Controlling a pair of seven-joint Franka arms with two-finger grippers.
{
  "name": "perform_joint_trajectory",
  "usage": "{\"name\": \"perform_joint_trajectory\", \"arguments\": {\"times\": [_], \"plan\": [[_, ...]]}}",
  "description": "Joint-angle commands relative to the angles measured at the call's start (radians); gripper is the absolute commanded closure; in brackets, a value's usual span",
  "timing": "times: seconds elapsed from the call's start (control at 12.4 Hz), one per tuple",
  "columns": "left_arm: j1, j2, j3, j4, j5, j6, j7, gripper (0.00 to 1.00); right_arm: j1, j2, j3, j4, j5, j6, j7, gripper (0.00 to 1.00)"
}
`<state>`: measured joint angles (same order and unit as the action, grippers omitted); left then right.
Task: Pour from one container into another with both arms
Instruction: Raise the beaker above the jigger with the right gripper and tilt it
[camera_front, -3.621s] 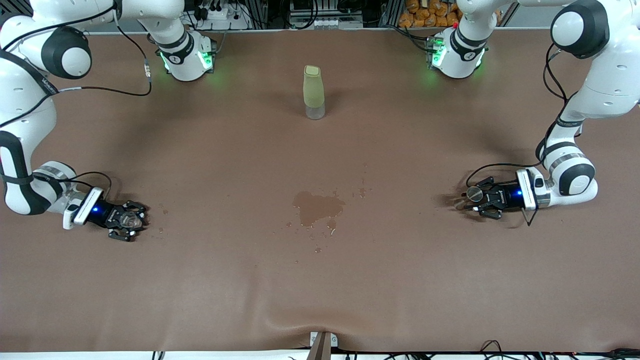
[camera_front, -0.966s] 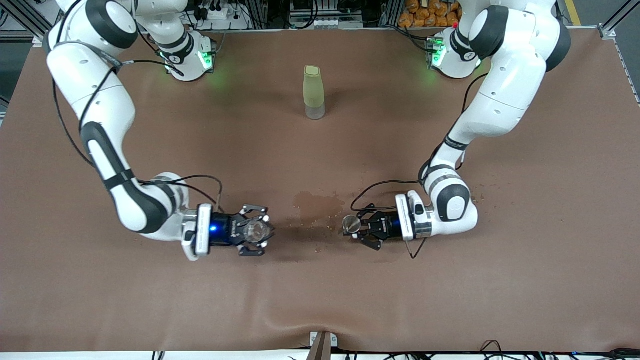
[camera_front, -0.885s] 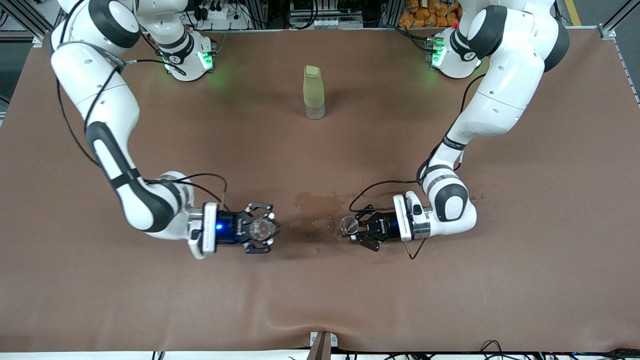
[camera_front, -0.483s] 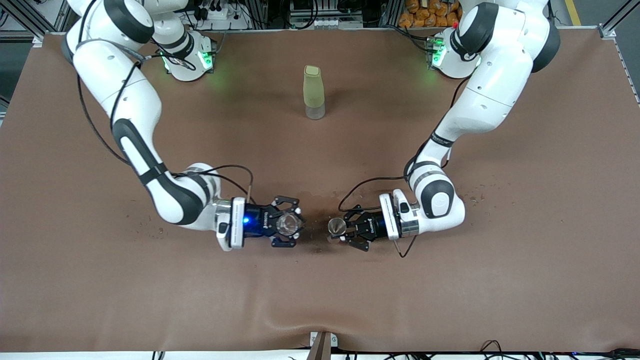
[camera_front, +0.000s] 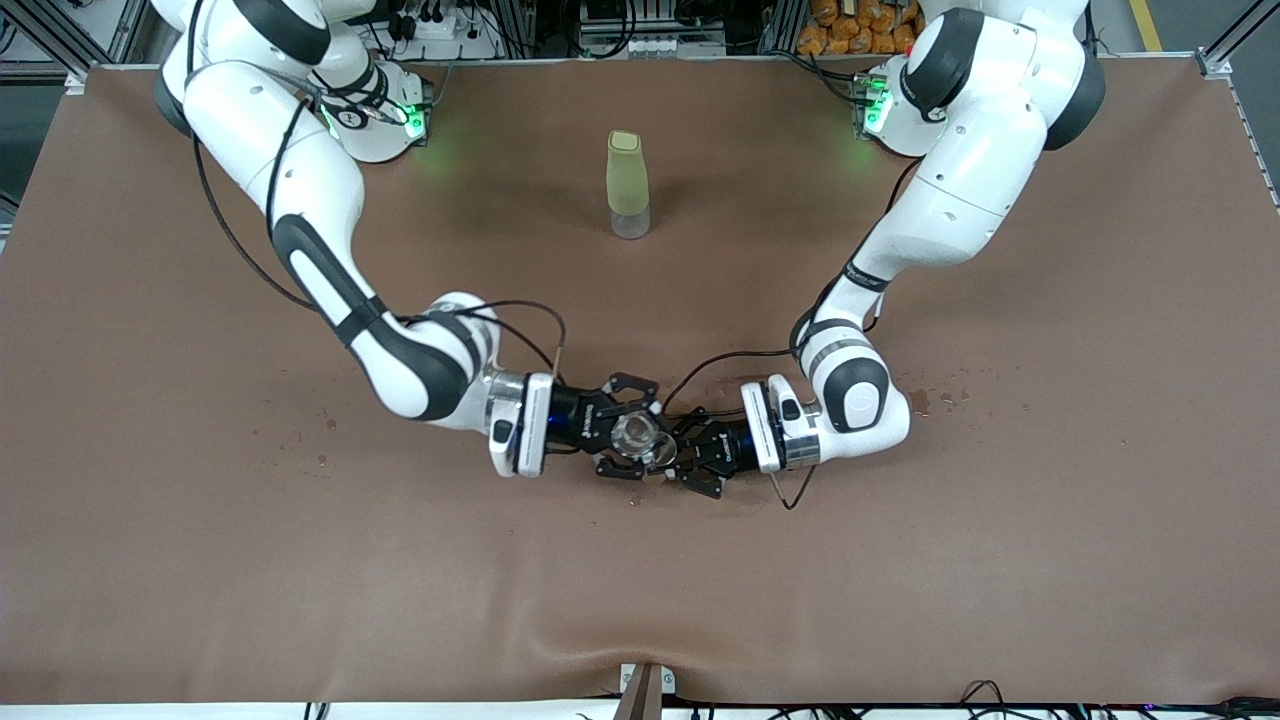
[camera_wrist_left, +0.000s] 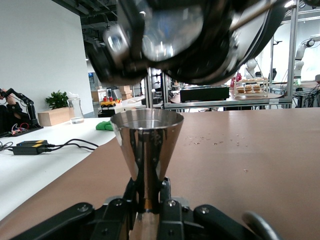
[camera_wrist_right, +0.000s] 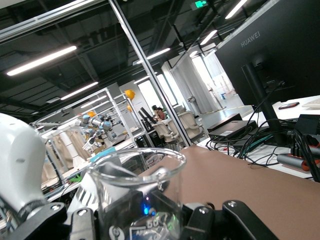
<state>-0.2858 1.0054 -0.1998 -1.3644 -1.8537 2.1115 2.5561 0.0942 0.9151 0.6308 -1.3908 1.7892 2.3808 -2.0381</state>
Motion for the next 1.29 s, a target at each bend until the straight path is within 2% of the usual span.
{"name": "perform_joint_trajectory", "arguments": {"times": [0.0, 0.16, 0.32, 0.56, 0.72, 0.89, 1.21], "plan": [[-0.020, 0.028, 0.013, 0.050, -0.036, 0.015, 0.042, 1.00, -0.022, -0.019, 0.090, -0.008, 0.053, 0.107, 0.018, 1.00], [-0.018, 0.030, 0.013, 0.050, -0.036, 0.024, 0.050, 1.00, -0.011, -0.019, 0.110, -0.010, 0.137, 0.109, 0.018, 1.00], [-0.015, 0.022, 0.034, 0.048, -0.029, 0.024, 0.052, 1.00, -0.005, -0.019, 0.130, -0.011, 0.179, 0.132, 0.029, 1.00], [-0.016, 0.018, 0.056, 0.044, -0.022, 0.022, 0.052, 1.00, -0.040, -0.019, 0.252, -0.010, 0.179, 0.303, 0.067, 1.00], [-0.004, 0.015, 0.056, 0.041, 0.011, 0.021, 0.040, 1.00, -0.059, -0.019, 0.312, -0.010, 0.179, 0.386, 0.111, 1.00], [0.005, 0.013, 0.054, 0.041, 0.033, 0.019, 0.033, 1.00, -0.063, -0.019, 0.335, -0.010, 0.179, 0.429, 0.133, 1.00], [0.008, -0.002, 0.051, 0.019, 0.041, 0.012, 0.010, 1.00, -0.076, -0.021, 0.334, -0.011, 0.168, 0.434, 0.128, 1.00]]}}
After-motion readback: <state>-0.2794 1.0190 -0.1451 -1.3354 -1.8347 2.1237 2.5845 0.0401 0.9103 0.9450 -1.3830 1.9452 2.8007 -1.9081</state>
